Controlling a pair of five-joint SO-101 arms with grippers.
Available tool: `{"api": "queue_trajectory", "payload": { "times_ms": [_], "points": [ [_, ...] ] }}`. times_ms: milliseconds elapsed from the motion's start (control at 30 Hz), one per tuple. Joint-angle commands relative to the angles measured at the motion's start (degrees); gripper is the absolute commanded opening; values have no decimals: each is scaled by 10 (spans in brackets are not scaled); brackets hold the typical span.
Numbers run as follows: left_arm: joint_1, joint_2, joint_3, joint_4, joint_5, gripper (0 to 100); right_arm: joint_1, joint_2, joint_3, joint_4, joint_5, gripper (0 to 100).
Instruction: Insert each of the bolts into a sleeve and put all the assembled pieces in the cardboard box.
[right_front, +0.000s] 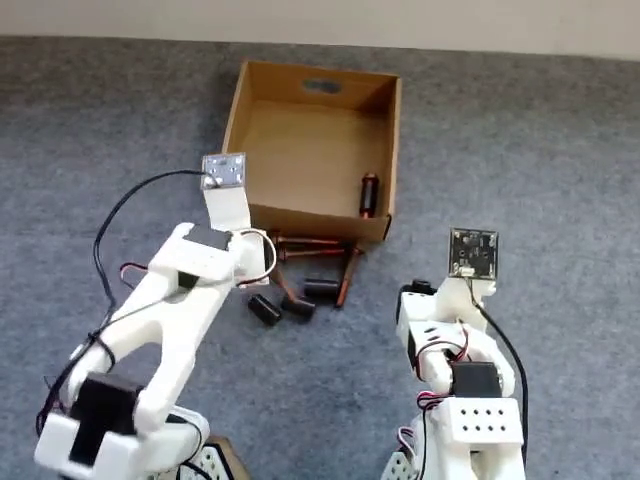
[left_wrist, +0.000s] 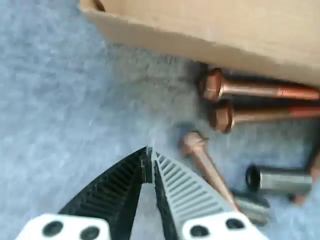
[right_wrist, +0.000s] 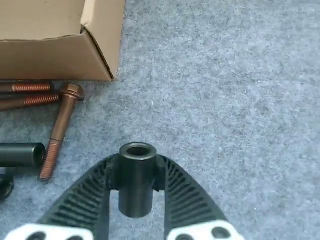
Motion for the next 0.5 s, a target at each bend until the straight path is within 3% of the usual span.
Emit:
{"api": "queue_trajectory", "payload": {
  "times_ms": [0, 200, 467],
  "points": [
    [-22, -75, -8, 44, 1, 10, 7, -8, -5, -13, -5, 5],
    [-46, -146, 32, 36, 1, 15, 7, -8, -5, -13, -5, 5],
    [71, -132, 58, 33, 5, 187, 7, -8, -5, -13, -5, 5]
  ]
}}
